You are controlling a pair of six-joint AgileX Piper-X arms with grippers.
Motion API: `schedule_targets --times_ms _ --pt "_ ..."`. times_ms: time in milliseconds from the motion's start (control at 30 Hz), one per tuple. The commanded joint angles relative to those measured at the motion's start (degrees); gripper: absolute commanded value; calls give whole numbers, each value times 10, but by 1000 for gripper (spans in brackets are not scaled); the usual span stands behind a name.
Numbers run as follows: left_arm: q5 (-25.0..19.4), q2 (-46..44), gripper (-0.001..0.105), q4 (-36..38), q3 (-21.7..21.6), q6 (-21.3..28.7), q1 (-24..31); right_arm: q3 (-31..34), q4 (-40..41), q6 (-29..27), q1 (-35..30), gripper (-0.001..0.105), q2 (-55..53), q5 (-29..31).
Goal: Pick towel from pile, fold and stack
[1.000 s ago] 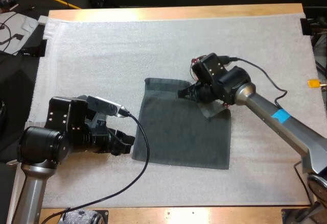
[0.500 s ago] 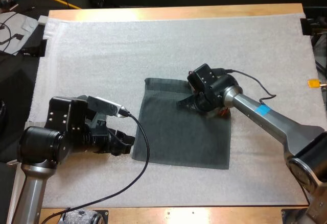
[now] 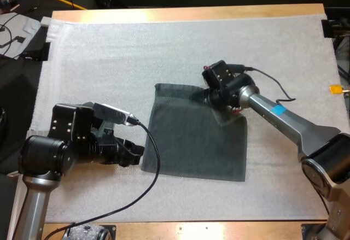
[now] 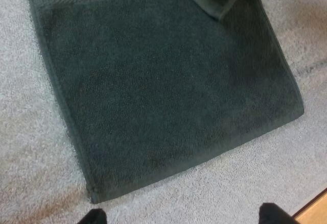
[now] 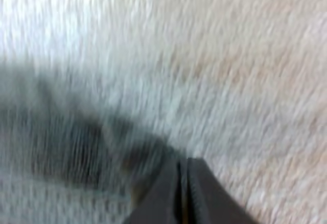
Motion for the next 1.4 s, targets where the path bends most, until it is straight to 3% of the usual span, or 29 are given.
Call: schedule_targets --times_ms 0,200,367,533,967,1167,1367 --pt "6 0 58 5 -2 1 0 -18 -22 19 -15 0 2 29" --pt "7 -1 58 6 0 2 -1 -39 -56 41 -40 0 -5 73" --pt "8 -1 58 7 -1 2 -1 -59 -53 25 -48 0 -25 91" --pt "4 -1 58 0 -1 0 -2 -48 -20 -12 -43 0 -33 48" --pt "5 -2 58 -2 0 3 -3 -45 161 -122 0 0 -95 -49" --pt "6 -2 58 -3 0 3 -4 -40 178 -131 29 0 -85 -88" --pt "5 -1 58 0 1 -3 -1 -25 166 -145 24 0 -50 -91"
